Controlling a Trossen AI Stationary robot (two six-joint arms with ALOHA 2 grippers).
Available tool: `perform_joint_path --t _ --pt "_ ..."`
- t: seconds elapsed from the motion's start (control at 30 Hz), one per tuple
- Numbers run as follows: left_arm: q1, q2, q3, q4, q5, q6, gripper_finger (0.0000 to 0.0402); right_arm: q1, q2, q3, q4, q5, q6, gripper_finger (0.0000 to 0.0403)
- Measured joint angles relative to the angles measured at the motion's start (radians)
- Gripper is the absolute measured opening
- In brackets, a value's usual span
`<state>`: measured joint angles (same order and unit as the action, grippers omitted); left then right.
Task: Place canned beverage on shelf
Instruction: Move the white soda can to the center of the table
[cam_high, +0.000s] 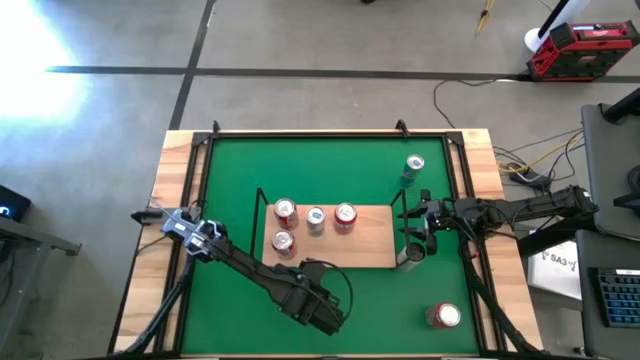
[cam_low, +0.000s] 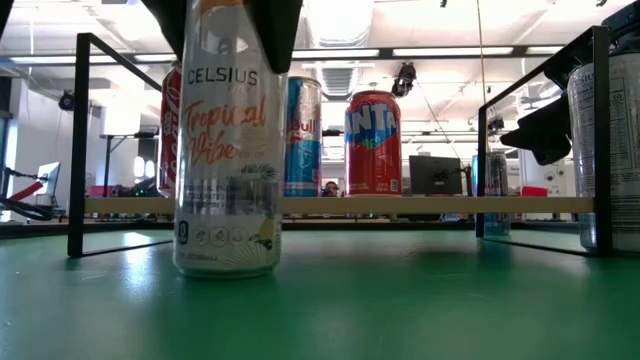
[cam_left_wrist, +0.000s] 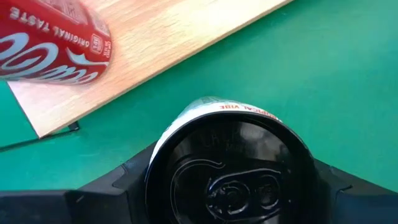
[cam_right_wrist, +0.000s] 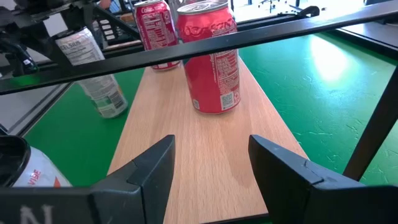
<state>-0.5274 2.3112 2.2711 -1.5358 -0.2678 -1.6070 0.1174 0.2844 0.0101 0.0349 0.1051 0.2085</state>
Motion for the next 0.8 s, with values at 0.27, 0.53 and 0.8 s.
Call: perform_joint_path --t 0.27,0.53,0.8 --pt "0.0 -0.002 -0.007 -0.002 0.002 -0.023 0.0247 0.0 0.0 0.0 0.0 0.0 0.0 0.0196" --pt "-0.013 -0.001 -0.009 -0.035 0.011 -0.123 0.0292 0.0 0.0 0.0 0.0 0.0 0.0 0.0196" --pt "-0.018 -0.014 0.003 -0.037 0.007 -0.138 0.0342 0.0 0.0 0.0 0.0 0.0 0.0 0.0196"
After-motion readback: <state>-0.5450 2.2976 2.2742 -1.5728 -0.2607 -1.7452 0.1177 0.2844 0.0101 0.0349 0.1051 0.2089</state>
